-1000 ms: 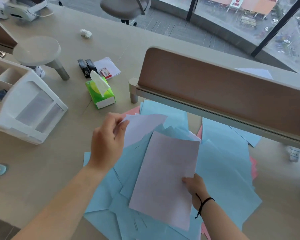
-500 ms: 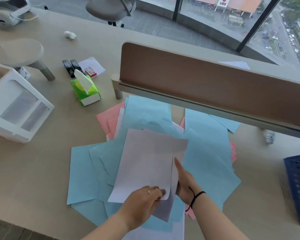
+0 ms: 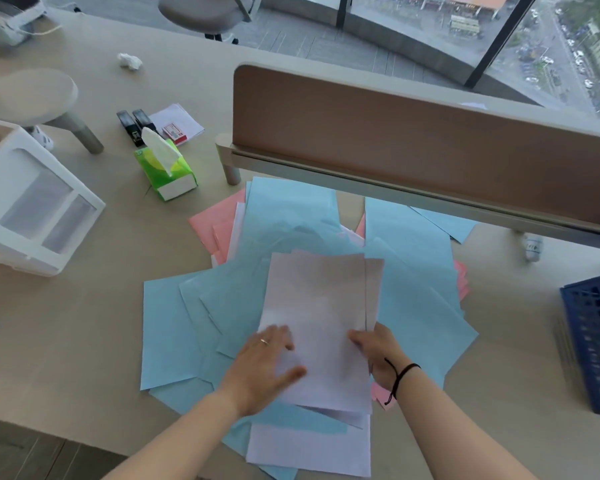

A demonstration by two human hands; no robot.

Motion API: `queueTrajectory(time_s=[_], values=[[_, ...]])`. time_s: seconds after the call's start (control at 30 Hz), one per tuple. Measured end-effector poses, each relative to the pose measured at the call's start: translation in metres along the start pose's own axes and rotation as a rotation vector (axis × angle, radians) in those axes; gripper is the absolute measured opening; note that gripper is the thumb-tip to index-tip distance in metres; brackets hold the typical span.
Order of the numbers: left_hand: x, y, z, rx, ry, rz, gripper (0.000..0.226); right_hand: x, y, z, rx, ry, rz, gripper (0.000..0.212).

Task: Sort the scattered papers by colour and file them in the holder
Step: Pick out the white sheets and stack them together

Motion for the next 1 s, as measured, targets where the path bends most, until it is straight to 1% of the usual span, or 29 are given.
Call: queueTrajectory(time_s=[0.03, 0.1, 0.13, 0.17, 0.23, 0.3, 0.4, 0.47, 0.57, 0.63, 0.77, 0.83, 0.93, 1.0], values=[[-0.010, 0.001, 0.011, -0.094, 0.112, -0.081, 0.087, -0.002, 0.001, -0.002, 0.007, -0.017, 0.007, 0.026], [-0.020, 0.006, 0.036, -0.293, 0.298, -0.217, 0.061, -0.006, 0.004, -0.007, 0.013, -0.046, 0.014, 0.024], [-0.022, 0.008, 0.046, -0.372, 0.353, -0.276, 0.052, -0.009, 0.007, -0.009, 0.016, -0.059, 0.005, 0.024], [-0.021, 0.010, 0.055, -0.437, 0.407, -0.306, 0.047, -0.011, 0.010, -0.012, 0.019, -0.077, -0.007, 0.023], [-0.015, 0.014, 0.064, -0.538, 0.523, -0.311, 0.041, -0.017, 0.017, -0.019, 0.028, -0.119, -0.017, 0.019], [-0.005, 0.021, 0.069, -0.613, 0.554, -0.296, 0.033, -0.026, 0.025, -0.028, 0.040, -0.165, -0.029, 0.018], [0.013, 0.037, 0.072, -0.687, 0.586, -0.289, 0.015, -0.046, 0.035, -0.042, 0.027, -0.212, -0.074, 0.018], [0.023, 0.053, 0.077, -0.740, 0.577, -0.300, 0.022, -0.059, 0.039, -0.054, 0.019, -0.232, -0.113, 0.020], [0.033, 0.082, 0.078, -0.806, 0.520, -0.292, 0.021, -0.073, 0.043, -0.077, 0.039, -0.242, -0.133, 0.029], [0.037, 0.104, 0.072, -0.844, 0.500, -0.294, 0.021, -0.077, 0.047, -0.090, 0.044, -0.241, -0.118, 0.029], [0.052, 0.137, 0.061, -0.908, 0.533, -0.398, 0.029, -0.076, 0.050, -0.111, 0.056, -0.220, -0.070, 0.030], [0.063, 0.147, 0.056, -0.928, 0.536, -0.417, 0.032, -0.073, 0.052, -0.122, 0.062, -0.244, -0.052, 0.030], [0.070, 0.153, 0.049, -0.958, 0.524, -0.429, 0.027, -0.069, 0.054, -0.136, 0.067, -0.298, -0.031, 0.033], [0.073, 0.156, 0.045, -0.980, 0.560, -0.460, 0.023, -0.065, 0.056, -0.143, 0.057, -0.297, -0.010, 0.037]])
Point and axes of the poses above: each hand's wrist, its own y-axis away from the middle knuckle, its own x-axis out of the palm, z = x × y, the point moved 9 cm from there along -y, towards the middle knuckle, and after that the axes turned 9 degrees about x, right-handed, at the moved point
